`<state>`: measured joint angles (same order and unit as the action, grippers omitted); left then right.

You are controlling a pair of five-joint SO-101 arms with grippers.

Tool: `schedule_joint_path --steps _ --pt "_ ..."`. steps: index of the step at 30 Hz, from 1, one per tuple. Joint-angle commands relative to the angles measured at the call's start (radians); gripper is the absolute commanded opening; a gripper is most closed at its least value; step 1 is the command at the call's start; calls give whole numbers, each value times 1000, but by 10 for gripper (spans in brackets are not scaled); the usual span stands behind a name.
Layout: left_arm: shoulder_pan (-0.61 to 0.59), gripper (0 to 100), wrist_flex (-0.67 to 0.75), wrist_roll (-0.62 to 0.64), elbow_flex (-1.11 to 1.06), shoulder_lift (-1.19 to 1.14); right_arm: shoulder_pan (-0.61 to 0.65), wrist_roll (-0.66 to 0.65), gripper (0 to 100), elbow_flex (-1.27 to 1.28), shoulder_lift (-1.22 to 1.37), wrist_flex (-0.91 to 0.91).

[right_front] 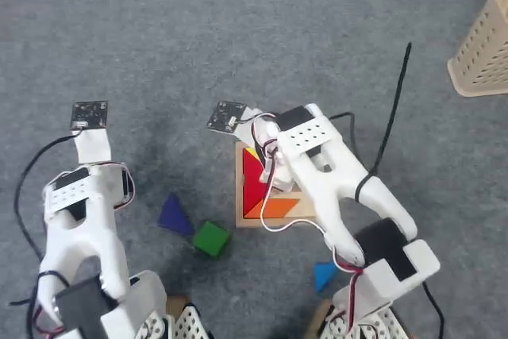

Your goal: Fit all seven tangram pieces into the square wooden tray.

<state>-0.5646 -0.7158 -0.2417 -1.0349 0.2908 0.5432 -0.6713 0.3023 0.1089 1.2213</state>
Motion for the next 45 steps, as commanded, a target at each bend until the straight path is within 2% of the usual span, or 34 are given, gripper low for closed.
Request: schedule_joint_path --steps 1,5,6,12,26,28,35,45 --pt "6 123 18 -9 2 37 -25 32 177 -55 -22 18" --pt "6 123 18 -9 2 37 -105 180 12 -54 -18 -27" --pt "6 123 18 -9 2 37 -127 213 2 -48 -16 -41" --pt "6 123 18 -9 2 37 -157 245 13 61 -18 -136" --pt "6 123 18 -9 2 37 18 249 13 173 -16 -185" --pt "6 123 18 -9 2 37 41 282 13 173 -16 -185" --pt "5 123 18 -9 2 37 77 322 13 163 -28 -174" --pt "6 123 18 -9 2 37 33 506 13 38 -205 -5"
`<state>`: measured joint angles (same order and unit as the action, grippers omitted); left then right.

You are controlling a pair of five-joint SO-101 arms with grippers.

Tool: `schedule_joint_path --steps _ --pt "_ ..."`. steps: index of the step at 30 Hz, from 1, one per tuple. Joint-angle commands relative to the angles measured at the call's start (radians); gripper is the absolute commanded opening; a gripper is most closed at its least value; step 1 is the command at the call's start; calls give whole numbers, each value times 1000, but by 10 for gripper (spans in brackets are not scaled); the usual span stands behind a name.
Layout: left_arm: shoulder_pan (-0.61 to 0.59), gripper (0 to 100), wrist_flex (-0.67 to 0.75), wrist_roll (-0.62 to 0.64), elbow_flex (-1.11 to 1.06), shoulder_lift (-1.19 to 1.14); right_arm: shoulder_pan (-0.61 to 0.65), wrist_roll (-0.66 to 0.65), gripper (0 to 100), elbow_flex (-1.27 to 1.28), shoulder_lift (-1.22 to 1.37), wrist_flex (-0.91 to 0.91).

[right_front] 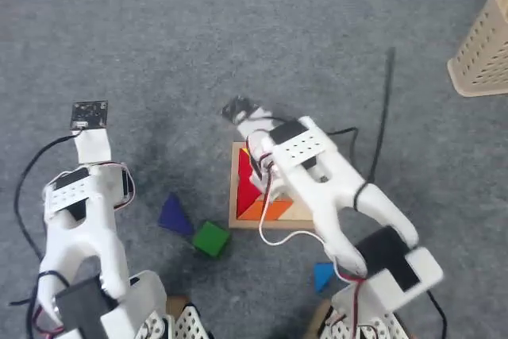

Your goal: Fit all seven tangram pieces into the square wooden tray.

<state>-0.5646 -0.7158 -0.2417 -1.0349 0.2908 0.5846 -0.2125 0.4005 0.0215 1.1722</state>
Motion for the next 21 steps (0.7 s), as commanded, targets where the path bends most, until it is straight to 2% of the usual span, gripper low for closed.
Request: schedule_joint_path --steps 1,4,8,12,16,21 --pt "6 123 18 -9 2 37 7 54 13 -57 -136 54" --pt "6 123 18 -9 2 37 93 40 19 -12 -174 45" --pt "-28 123 25 -9 12 35 251 2 78 43 -162 2" --pt "-224 124 74 -107 90 34 367 0 101 40 -131 -21" --pt "-428 124 46 -173 297 -20 458 8 102 -15 -79 -35" --pt "-528 124 -57 -212 616 -298 552 9 103 -71 18 -33"
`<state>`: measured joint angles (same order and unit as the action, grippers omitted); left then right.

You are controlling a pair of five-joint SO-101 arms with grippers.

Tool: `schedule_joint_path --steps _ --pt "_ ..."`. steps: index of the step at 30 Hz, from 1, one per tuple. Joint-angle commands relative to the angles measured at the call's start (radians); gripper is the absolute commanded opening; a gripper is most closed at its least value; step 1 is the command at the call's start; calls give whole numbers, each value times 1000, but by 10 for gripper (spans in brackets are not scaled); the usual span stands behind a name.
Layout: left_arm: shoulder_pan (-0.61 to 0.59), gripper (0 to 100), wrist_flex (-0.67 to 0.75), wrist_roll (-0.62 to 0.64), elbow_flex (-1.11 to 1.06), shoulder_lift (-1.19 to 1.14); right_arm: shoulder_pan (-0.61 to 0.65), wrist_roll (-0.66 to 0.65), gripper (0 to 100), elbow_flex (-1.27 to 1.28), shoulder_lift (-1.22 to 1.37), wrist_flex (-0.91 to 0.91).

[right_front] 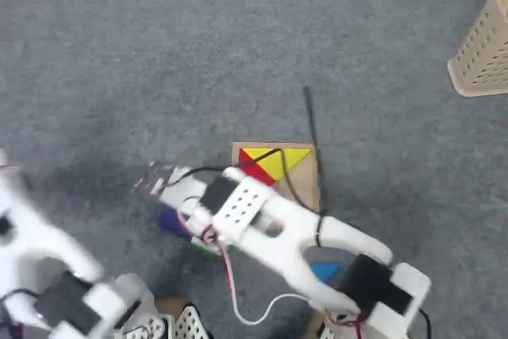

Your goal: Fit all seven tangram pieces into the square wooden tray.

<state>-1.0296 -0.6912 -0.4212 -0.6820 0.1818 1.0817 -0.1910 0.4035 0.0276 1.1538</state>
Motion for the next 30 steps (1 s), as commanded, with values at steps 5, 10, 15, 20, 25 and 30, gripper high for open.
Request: schedule_joint_path --steps 5,10,15,20,25,30 --pt "-92 124 -235 -32 545 -416 107 46 157 -124 91 -8" --pt "-97 124 -242 -32 621 -474 105 69 274 -175 154 -8" --pt "-92 124 -242 -32 621 -479 105 71 335 -199 219 -7" --pt "-92 124 -242 -32 622 -476 105 71 336 -206 275 -18" --pt "-95 124 -244 -32 624 -476 105 71 317 -229 295 15" --pt "-95 124 -244 -32 624 -474 104 71 147 -229 295 13"
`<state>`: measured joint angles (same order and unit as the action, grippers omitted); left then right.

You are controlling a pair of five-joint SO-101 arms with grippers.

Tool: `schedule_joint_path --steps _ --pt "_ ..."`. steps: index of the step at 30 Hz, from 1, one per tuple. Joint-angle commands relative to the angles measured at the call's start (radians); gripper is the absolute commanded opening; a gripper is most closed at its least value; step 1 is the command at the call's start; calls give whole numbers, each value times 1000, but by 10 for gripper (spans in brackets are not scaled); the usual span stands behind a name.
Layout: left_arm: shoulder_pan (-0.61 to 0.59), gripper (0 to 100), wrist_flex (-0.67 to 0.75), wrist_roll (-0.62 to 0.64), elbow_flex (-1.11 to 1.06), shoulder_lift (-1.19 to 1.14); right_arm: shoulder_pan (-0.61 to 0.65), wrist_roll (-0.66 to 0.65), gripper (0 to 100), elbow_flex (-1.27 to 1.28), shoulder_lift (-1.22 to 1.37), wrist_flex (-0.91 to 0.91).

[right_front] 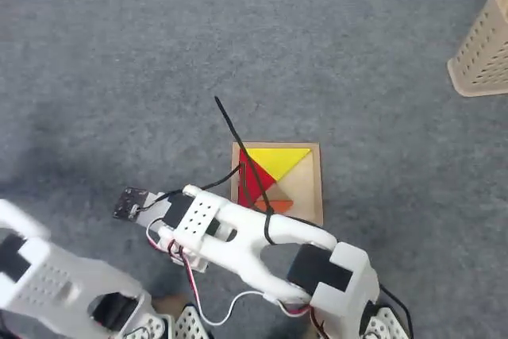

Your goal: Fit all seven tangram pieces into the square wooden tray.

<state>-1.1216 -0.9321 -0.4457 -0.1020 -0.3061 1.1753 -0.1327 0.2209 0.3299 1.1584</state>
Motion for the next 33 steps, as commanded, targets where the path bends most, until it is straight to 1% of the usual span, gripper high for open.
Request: schedule_joint_path --steps 1,6,9,12,16,19,22,25,27,29,31,33 --pt "-3 124 -3 -8 44 14 10 12 126 -46 -7 7" --pt "-3 124 -11 -6 44 14 -22 9 98 -58 -21 19" --pt "15 124 -86 -6 45 14 -93 6 98 -107 -65 84" --pt "55 124 -190 -6 45 15 -162 5 97 -155 -170 154" --pt "109 123 -302 -6 35 54 -266 -25 97 -146 -375 191" --pt "158 123 -338 -5 -35 137 -387 -48 97 -80 -519 188" --pt "239 123 -281 -3 -213 258 -519 -77 96 17 -607 157" --pt "342 123 -138 9 -460 393 -616 -100 96 130 -618 91" --pt "410 123 -32 69 -613 468 -653 -133 96 203 -599 38" --pt "466 124 43 150 -733 526 -674 -152 96 256 -573 -7" --pt "516 124 75 212 -806 554 -682 -141 96 278 -544 -25" --pt "532 124 95 216 -822 555 -682 -129 96 282 -515 -30"
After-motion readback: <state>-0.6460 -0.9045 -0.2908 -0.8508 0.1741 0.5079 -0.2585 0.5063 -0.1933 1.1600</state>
